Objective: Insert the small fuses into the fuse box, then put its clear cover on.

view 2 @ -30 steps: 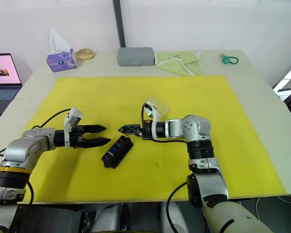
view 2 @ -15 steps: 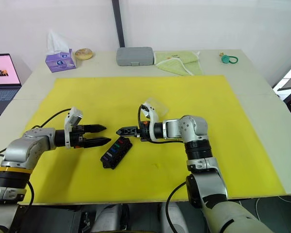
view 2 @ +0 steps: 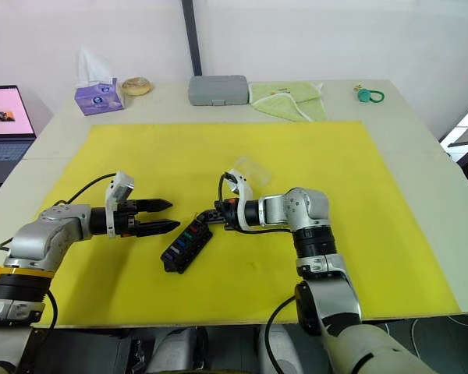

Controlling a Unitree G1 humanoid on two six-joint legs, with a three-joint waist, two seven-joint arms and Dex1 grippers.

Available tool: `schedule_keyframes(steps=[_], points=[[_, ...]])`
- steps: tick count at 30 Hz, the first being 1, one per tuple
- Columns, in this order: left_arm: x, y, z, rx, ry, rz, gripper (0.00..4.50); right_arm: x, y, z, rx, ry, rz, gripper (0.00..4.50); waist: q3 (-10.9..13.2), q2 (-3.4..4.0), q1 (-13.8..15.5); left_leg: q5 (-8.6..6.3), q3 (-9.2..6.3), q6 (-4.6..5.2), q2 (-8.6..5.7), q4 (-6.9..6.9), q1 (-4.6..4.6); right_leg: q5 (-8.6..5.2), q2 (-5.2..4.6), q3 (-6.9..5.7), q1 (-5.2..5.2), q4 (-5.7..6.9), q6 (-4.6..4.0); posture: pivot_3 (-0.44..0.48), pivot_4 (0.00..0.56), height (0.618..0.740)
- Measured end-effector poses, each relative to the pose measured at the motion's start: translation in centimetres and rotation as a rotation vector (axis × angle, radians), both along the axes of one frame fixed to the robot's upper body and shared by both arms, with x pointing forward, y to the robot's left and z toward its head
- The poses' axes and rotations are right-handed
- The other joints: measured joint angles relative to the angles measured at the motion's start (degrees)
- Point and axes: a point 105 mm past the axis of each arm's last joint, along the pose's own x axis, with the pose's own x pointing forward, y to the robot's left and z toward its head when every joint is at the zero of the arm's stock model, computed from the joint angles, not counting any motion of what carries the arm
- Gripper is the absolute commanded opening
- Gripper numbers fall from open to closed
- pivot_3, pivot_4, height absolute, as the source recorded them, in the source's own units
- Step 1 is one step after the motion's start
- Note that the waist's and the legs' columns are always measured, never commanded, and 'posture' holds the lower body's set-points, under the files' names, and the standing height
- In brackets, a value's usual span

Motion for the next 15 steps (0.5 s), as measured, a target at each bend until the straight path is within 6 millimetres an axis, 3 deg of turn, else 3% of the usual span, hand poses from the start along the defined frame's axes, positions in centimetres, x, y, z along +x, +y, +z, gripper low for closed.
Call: schedule_keyframes(steps=[8, 13, 15], points=[[0.3, -0.5, 0.2, 0.001, -0.005, -0.016, 4.5, 0.4, -1.2, 0.9, 0.088, -0.019, -0.089, 0.03, 0.0, 0.0, 0.08, 0.05, -0.01, -0.12, -0.08, -0.11, -0.1, 0.0, -0.17, -0.04, -0.09, -0.06, 0.0, 0.0, 0.15, 0.737], [0.5, -0.4, 0.1, -0.004, 0.0, -0.011, 4.5, 1.1, -3.1, 2.2, 0.148, -0.071, -0.182, 0.03, 0.02, 0.03, 0.21, 0.1, 0.02, -0.2, -0.29, -0.12, -0.16, 0.0, -0.55, -0.25, -0.14, -0.06, 0.0, 0.0, 0.15, 0.737], [0.5, -0.4, 0.2, -0.009, 0.0, -0.01, 4.5, 1.0, -4.7, 2.9, 0.139, -0.115, -0.237, 0.03, 0.02, 0.03, 0.52, 0.1, 0.02, -0.2, -0.42, -0.13, -0.24, 0.0, -0.82, -0.49, -0.18, -0.08, 0.0, 0.0, 0.15, 0.737]])
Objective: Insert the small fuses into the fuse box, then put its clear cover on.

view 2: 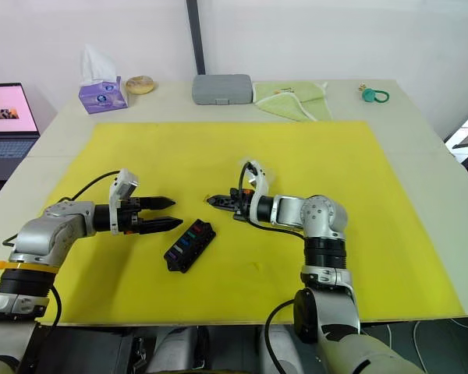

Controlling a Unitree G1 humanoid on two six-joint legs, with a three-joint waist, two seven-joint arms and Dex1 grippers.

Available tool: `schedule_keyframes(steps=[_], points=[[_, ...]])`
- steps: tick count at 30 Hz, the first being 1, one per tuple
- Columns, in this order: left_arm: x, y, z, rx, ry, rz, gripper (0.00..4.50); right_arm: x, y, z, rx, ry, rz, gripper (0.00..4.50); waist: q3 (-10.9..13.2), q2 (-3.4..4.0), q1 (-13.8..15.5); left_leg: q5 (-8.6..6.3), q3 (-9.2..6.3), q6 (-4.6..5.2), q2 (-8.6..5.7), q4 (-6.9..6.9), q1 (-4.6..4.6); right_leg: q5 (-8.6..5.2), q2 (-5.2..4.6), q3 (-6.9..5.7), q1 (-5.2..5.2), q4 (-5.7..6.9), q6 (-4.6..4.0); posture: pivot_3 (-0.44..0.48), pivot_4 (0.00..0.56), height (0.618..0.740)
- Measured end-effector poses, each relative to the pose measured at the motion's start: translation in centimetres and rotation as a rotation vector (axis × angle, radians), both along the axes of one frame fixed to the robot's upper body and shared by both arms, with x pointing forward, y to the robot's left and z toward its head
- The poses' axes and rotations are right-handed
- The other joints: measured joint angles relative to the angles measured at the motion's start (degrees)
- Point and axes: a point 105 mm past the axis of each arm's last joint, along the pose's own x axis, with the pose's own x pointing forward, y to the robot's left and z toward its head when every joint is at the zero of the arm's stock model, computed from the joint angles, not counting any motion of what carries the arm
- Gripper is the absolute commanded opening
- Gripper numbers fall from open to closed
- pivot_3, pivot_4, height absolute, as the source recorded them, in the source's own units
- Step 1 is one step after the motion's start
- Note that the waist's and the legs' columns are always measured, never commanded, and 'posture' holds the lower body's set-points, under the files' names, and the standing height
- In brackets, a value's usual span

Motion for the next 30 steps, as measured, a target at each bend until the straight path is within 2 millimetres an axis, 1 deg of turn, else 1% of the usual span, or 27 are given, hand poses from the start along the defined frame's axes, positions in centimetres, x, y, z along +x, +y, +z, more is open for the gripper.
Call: schedule_keyframes(steps=[3, 4, 5, 6, 8, 10, 12, 16, 18, 21, 24, 27, 28, 29, 30], points=[[0.0, 0.1, 0.3, -0.013, -0.005, 0.002, 4.5, -0.7, -3.7, 1.3, -0.016, -0.065, -0.131, 0.03, 0.0, 0.0, 0.79, 0.01, 0.01, -0.01, -0.1, 0.04, -0.53, 0.01, -0.14, -0.04, -0.46, -0.02, 0.02, 0.0, 0.15, 0.737], [0.0, 0.1, 0.4, -0.02, -0.008, 0.005, 4.5, -1.4, -5.5, 1.4, -0.033, -0.074, -0.199, 0.03, -0.01, 0.0, 1.06, 0.03, 0.0, -0.03, -0.11, 0.08, -0.85, 0.02, -0.15, -0.06, -0.76, -0.01, 0.04, 0.0, 0.15, 0.737], [0.0, 0.2, 0.5, -0.023, -0.009, 0.008, 4.5, -2.0, -6.6, 0.9, -0.052, -0.065, -0.242, 0.03, -0.01, 0.0, 1.14, 0.03, 0.0, -0.03, -0.11, 0.07, -0.87, 0.02, -0.15, -0.09, -0.78, -0.01, 0.04, 0.0, 0.15, 0.737], [0.1, 0.2, 0.6, -0.025, -0.011, 0.008, 4.5, -2.6, -7.4, 0.3, -0.068, -0.05, -0.268, 0.03, -0.01, 0.0, 1.16, 0.03, 0.01, -0.03, -0.11, 0.04, -0.87, 0.02, -0.14, -0.11, -0.78, -0.01, 0.04, 0.0, 0.15, 0.737], [0.4, 0.1, 0.8, -0.032, -0.016, 0.014, 4.5, -4.1, -8.8, -1.4, -0.08, 0.002, -0.35, 0.03, -0.01, 0.0, 1.27, 0.04, 0.01, -0.02, -0.09, 0.03, -0.87, 0.02, -0.08, -0.15, -0.78, 0.0, 0.04, 0.0, 0.15, 0.737], [0.9, 0.1, 1.1, -0.038, -0.024, 0.022, 4.5, -4.5, -8.8, -1.3, -0.025, 0.007, -0.437, 0.03, -0.01, 0.0, 0.98, 0.06, 0.03, -0.01, -0.04, 0.09, -0.83, 0.03, 0.06, -0.15, -0.78, 0.07, 0.07, 0.0, 0.15, 0.737], [1.2, -0.5, 1.5, -0.051, -0.039, 0.009, 4.5, -4.8, -8.6, -1.4, 0.005, 0.026, -0.498, 0.03, -0.01, 0.0, 0.92, 0.1, 0.02, 0.01, 0.04, 0.19, -0.75, 0.08, 0.21, -0.15, -0.7, 0.14, 0.16, 0.0, 0.15, 0.737], [0.9, -0.5, 0.6, -0.024, -0.018, -0.016, 4.5, -5.4, -10.3, -1.7, -0.052, 0.043, -0.624, 0.03, 0.0, 0.02, 1.05, 0.16, 0.03, 0.1, 0.01, 0.2, -0.75, 0.1, 0.47, -0.19, -0.68, 0.16, 0.18, 0.0, 0.15, 0.737], [1.0, -0.7, 0.4, -0.027, -0.014, -0.027, 4.5, -6.0, -10.7, -1.9, -0.07, 0.057, -0.657, 0.03, 0.0, 0.02, 1.18, 0.16, 0.02, 0.11, 0.02, 0.2, -0.78, 0.09, 0.51, -0.19, -0.68, 0.13, 0.2, 0.0, 0.15, 0.737], [1.4, -0.7, 0.3, -0.025, -0.019, -0.025, 4.5, -7.3, -9.1, -3.0, -0.086, 0.094, -0.594, 0.03, 0.0, 0.01, 1.14, 0.16, -0.01, 0.11, 0.15, 0.2, -0.78, 0.09, 0.73, -0.14, -0.66, 0.1, 0.2, 0.0, 0.15, 0.737], [1.6, -0.8, 0.1, -0.002, -0.031, -0.042, 4.5, -7.5, -8.0, -2.7, -0.097, 0.089, -0.553, 0.03, 0.0, 0.01, 1.01, 0.16, -0.02, 0.11, 0.25, 0.23, -0.74, 0.1, 0.9, -0.1, -0.65, 0.14, 0.19, 0.0, 0.15, 0.737], [1.8, -1.3, 0.0, 0.002, -0.036, -0.06, 4.5, -8.2, -6.5, -3.4, -0.099, 0.122, -0.504, 0.91, -0.01, 0.0, 1.0, 0.16, -0.07, 0.12, 0.28, 0.19, -0.71, 0.08, 1.03, -0.09, -0.64, 0.15, 0.16, 0.0, 0.15, 0.737], [1.9, -1.2, 0.0, 0.002, -0.034, -0.06, 4.5, -8.0, -6.4, -3.2, -0.079, 0.13, -0.509, 1.3, 0.0, 0.0, 0.93, 0.16, -0.07, 0.12, 0.28, 0.21, -0.73, 0.08, 1.04, -0.07, -0.63, 0.15, 0.17, 0.0, 0.15, 0.737], [2.0, -1.3, 0.1, 0.003, -0.036, -0.063, 4.5, -7.9, -6.3, -3.0, -0.068, 0.125, -0.506, 1.79, 0.0, 0.0, 0.93, 0.16, -0.07, 0.11, 0.28, 0.23, -0.72, 0.09, 1.04, -0.06, -0.62, 0.16, 0.17, 0.0, 0.15, 0.737], [2.1, -1.4, 0.2, 0.002, -0.039, -0.069, 4.5, -8.1, -6.1, -3.0, -0.083, 0.123, -0.487, 2.4, -0.01, -0.01, 0.95, 0.16, -0.07, 0.12, 0.28, 0.23, -0.72, 0.09, 1.03, -0.06, -0.62, 0.15, 0.17, 0.0, 0.15, 0.737]])
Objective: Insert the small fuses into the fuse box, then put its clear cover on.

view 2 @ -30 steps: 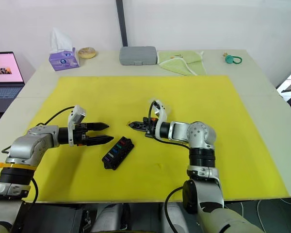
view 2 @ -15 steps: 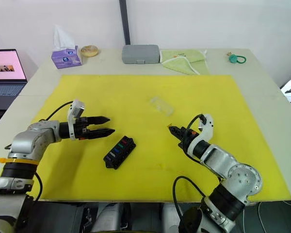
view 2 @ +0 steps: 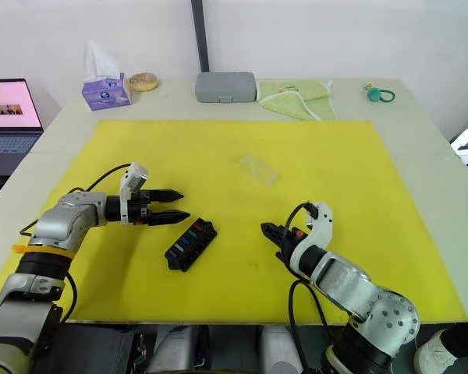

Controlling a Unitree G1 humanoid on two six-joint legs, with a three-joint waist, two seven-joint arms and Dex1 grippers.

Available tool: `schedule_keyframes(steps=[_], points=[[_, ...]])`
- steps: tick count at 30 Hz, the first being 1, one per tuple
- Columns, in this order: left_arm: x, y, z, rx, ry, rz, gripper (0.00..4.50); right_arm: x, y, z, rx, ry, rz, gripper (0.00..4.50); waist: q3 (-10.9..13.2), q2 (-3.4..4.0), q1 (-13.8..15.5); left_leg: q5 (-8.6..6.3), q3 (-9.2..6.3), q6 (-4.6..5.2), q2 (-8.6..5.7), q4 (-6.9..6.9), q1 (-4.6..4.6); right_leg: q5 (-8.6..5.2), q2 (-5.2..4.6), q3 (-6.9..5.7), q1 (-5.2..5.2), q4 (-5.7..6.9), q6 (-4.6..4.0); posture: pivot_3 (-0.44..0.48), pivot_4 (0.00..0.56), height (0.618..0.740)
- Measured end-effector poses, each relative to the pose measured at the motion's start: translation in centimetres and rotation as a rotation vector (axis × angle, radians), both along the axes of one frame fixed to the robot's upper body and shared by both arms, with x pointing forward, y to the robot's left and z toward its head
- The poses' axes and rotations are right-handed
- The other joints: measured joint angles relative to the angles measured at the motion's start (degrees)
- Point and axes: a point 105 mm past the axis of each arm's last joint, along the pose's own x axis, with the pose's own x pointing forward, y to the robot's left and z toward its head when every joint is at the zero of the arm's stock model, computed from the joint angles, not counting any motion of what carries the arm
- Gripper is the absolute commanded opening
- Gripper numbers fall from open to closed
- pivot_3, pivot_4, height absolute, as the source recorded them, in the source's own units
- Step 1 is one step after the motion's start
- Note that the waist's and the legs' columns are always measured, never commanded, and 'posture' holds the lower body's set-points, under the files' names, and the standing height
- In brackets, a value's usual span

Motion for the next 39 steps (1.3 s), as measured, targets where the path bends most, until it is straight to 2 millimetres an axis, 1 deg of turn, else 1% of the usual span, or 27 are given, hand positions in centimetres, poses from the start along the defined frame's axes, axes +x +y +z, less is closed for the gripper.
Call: schedule_keyframes(steps=[1, 2, 3, 4, 5, 7, 8, 10, 12, 14, 16, 18, 19, 21, 22, 24, 25, 30, 34, 39], points=[[0.0, 0.0, 0.0, -0.002, 0.0, -0.004, 4.5, -0.7, 0.2, -0.6, -0.018, 0.02, 0.034, 2.91, -0.02, -0.03, 0.09, 0.0, -0.04, 0.0, 0.0, -0.01, 0.01, -0.01, 0.01, 0.0, 0.08, -0.03, 0.01, 0.0, 0.15, 0.737], [0.0, 0.1, -0.1, -0.002, 0.002, -0.004, 4.5, -1.2, 0.3, -0.6, -0.068, 0.009, 0.084, 2.91, -0.02, -0.02, 0.1, 0.0, -0.03, 0.0, 0.0, -0.01, 0.0, -0.01, 0.01, 0.07, 0.08, -0.08, 0.02, 0.0, 0.15, 0.737], [0.0, 0.1, -0.1, 0.004, -0.003, -0.008, 4.5, -1.8, -0.1, -0.4, -0.175, -0.02, 0.16, 2.91, -0.02, -0.01, 0.07, 0.0, 0.02, 0.0, -0.03, 0.04, -0.03, -0.01, -0.02, 0.15, 0.08, -0.1, 0.03, 0.0, 0.15, 0.737], [0.0, 0.1, -0.1, 0.021, -0.017, -0.016, 4.5, -2.7, -1.0, 0.1, -0.329, -0.055, 0.26, 2.91, -0.01, -0.02, 0.09, 0.0, 0.04, 0.01, -0.05, 0.09, -0.05, 0.0, -0.05, 0.19, 0.1, -0.14, 0.04, 0.0, 0.15, 0.737], [-0.1, 0.4, -0.2, 0.033, -0.019, -0.018, 4.5, -3.2, -1.7, 0.4, -0.383, -0.066, 0.302, 2.91, -0.01, -0.06, 0.21, -0.01, 0.01, 0.02, -0.06, 0.12, -0.06, 0.0, -0.05, 0.19, 0.14, -0.19, 0.04, 0.0, 0.15, 0.737], [-0.1, 1.2, -0.3, 0.059, -0.021, -0.011, 4.5, -4.3, -2.6, 0.8, -0.441, -0.072, 0.376, 2.91, -0.02, -0.16, 0.34, -0.02, -0.03, 0.04, -0.06, 0.12, -0.04, -0.01, 0.05, 0.16, 0.18, -0.21, 0.04, 0.0, 0.15, 0.737], [-0.1, 1.3, -0.4, 0.062, -0.021, -0.011, 4.5, -4.7, -2.8, 1.1, -0.45, -0.078, 0.414, 2.91, -0.02, -0.15, 0.4, -0.02, -0.04, 0.04, -0.06, 0.12, -0.01, -0.01, 0.07, 0.15, 0.2, -0.16, 0.04, 0.0, 0.15, 0.737], [0.0, 1.4, -0.4, 0.061, -0.016, -0.01, 4.5, -5.3, -3.2, 2.5, -0.474, -0.113, 0.531, 2.91, -0.01, -0.16, 0.18, -0.02, -0.04, 0.04, -0.05, 0.15, 0.05, 0.0, 0.22, 0.21, 0.22, -0.14, 0.03, 0.0, 0.15, 0.737], [0.1, 1.4, -0.2, 0.058, -0.011, -0.013, 4.5, -4.7, -3.3, 4.2, -0.481, -0.189, 0.59, 2.91, 0.0, -0.2, 0.08, -0.02, -0.07, 0.04, 0.0, 0.21, 0.09, 0.01, 0.35, 0.22, 0.26, -0.13, 0.0, 0.0, 0.15, 0.737], [0.0, 1.4, 0.1, 0.053, -0.006, -0.02, 4.5, -3.1, -3.9, 5.5, -0.502, -0.25, 0.59, 2.91, 0.01, -0.2, 0.23, -0.02, -0.07, 0.04, -0.01, 0.21, 0.08, 0.01, 0.35, 0.23, 0.25, -0.14, 0.0, 0.0, 0.15, 0.737], [-0.2, 1.7, 0.4, 0.059, 0.002, -0.026, 4.5, -1.6, -4.3, 6.2, -0.514, -0.308, 0.596, 2.91, 0.03, -0.25, 0.24, -0.02, -0.05, 0.04, -0.01, 0.22, 0.02, 0.01, 0.35, 0.24, 0.19, -0.14, 0.0, 0.0, 0.15, 0.737], [-0.6, 1.8, 1.4, 0.057, -0.005, -0.045, 4.5, -0.1, -4.6, 6.5, -0.522, -0.366, 0.607, 2.91, 0.06, -0.29, 0.33, -0.02, -0.05, 0.04, -0.01, 0.27, -0.08, 0.01, 0.34, 0.24, 0.09, -0.13, 0.0, 0.0, 0.15, 0.737], [-0.9, 1.9, 2.2, 0.055, -0.013, -0.06, 4.5, 0.6, -4.9, 6.2, -0.532, -0.383, 0.619, 2.91, 0.08, -0.32, 0.36, -0.02, -0.05, 0.04, 0.0, 0.29, -0.1, 0.01, 0.34, 0.23, 0.09, -0.13, 0.0, 0.0, 0.15, 0.737], [-1.2, 2.3, 3.9, 0.05, -0.046, -0.069, 4.5, 1.1, -5.5, 4.8, -0.549, -0.367, 0.648, 2.91, 0.08, -0.33, 0.62, -0.03, -0.05, 0.05, 0.0, 0.29, -0.11, 0.01, 0.33, 0.24, 0.09, -0.13, 0.0, 0.0, 0.15, 0.737], [-1.3, 2.7, 4.8, 0.059, -0.068, -0.062, 4.5, 1.1, -5.7, 3.8, -0.549, -0.343, 0.665, 2.91, 0.08, -0.33, 0.91, -0.03, -0.04, 0.05, 0.0, 0.29, -0.1, 0.01, 0.33, 0.24, 0.09, -0.13, 0.0, 0.0, 0.15, 0.737], [-1.4, 3.1, 5.6, 0.079, -0.089, -0.057, 4.5, 0.9, -6.1, 2.3, -0.528, -0.312, 0.689, 2.91, 0.08, -0.31, 1.59, -0.03, -0.02, 0.05, -0.01, 0.31, -0.09, 0.01, 0.32, 0.25, 0.09, -0.11, 0.0, 0.0, 0.15, 0.737], [-1.6, 3.3, 5.6, 0.088, -0.087, -0.055, 4.5, 0.8, -6.1, 1.8, -0.51, -0.306, 0.695, 2.91, 0.08, -0.31, 1.75, -0.03, -0.01, 0.05, 0.0, 0.36, -0.09, 0.01, 0.32, 0.26, 0.09, -0.08, 0.0, 0.0, 0.15, 0.737], [-2.2, 4.3, 4.2, 0.103, -0.023, -0.035, 4.5, 0.9, -5.2, 1.2, -0.436, -0.335, 0.691, 2.91, 0.09, -0.33, 1.83, -0.04, -0.03, 0.07, 0.02, 0.54, -0.12, 0.01, 0.34, 0.23, 0.11, 0.01, 0.0, 0.0, 0.15, 0.737], [-2.0, 4.2, 4.1, 0.105, -0.026, -0.014, 4.5, 0.8, -4.7, 0.8, -0.393, -0.332, 0.671, 2.91, 0.09, -0.33, 1.88, -0.08, -0.04, 0.12, 0.02, 0.65, -0.12, 0.01, 0.34, 0.23, 0.14, 0.06, 0.0, 0.0, 0.15, 0.737], [-2.0, 4.0, 3.9, 0.103, -0.027, -0.014, 4.5, 0.7, -4.2, 0.5, -0.381, -0.33, 0.655, 2.91, 0.09, -0.33, 1.72, -0.09, -0.04, 0.15, 0.02, 0.72, -0.11, 0.01, 0.36, 0.23, 0.14, 0.13, 0.0, 0.0, 0.15, 0.737]])
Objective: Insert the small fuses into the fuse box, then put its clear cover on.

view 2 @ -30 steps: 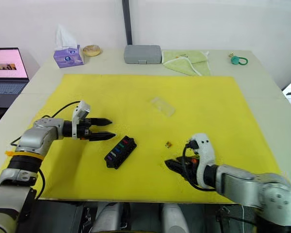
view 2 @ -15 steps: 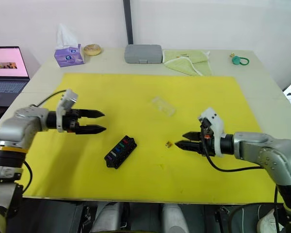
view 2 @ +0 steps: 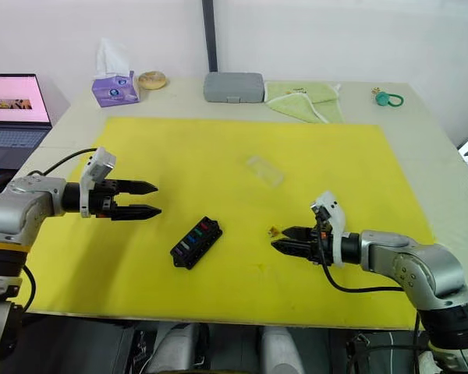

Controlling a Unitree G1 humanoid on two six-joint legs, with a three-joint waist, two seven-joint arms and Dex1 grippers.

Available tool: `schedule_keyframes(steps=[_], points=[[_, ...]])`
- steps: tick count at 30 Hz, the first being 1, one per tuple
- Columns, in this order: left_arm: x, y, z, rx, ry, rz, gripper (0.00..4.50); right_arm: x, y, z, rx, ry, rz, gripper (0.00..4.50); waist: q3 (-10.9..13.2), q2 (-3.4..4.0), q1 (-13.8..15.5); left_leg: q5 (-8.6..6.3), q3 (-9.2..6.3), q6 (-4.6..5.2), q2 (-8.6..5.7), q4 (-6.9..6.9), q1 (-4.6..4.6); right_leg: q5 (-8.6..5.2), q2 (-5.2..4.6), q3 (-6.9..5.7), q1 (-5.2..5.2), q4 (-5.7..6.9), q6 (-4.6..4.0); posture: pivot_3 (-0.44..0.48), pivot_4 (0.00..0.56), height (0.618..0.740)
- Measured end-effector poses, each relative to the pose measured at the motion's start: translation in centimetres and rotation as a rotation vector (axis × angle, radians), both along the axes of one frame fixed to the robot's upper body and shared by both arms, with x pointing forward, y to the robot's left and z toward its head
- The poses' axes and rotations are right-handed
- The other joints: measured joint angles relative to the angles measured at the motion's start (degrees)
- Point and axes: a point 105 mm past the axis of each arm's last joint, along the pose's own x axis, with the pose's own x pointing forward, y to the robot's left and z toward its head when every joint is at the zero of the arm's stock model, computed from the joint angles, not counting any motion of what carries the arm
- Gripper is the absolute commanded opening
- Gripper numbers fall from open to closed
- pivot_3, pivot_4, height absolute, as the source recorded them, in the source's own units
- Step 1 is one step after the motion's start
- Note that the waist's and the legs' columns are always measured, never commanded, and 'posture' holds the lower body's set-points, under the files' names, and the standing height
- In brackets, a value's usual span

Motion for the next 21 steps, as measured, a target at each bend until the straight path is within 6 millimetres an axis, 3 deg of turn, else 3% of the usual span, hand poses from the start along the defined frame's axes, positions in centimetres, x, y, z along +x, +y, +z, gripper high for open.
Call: schedule_keyframes(steps=[11, 21], points=[[-0.05, -0.44, -0.26, -0.006, -0.001, -0.005, 4.5, 0.44, 0.52, -0.62, 0.009, 0.042, -0.05, 2.91, -0.01, -0.01, -0.17, 0.0, 0.01, 0.0, 0.01, 0.06, 0.05, 0.0, 0.02, 0.02, 0.03, 0.09, 0.0, 0.0, 0.15, 0.737], [-0.04, -0.58, -0.38, -0.011, -0.001, -0.007, 4.5, 0.77, 0.81, -0.52, 0.157, 0.152, -0.121, 2.91, -0.03, -0.03, -0.22, 0.0, 0.02, 0.0, 0.03, 0.11, 0.08, 0.0, 0.04, 0.06, 0.03, 0.21, 0.0, 0.0, 0.15, 0.737]])
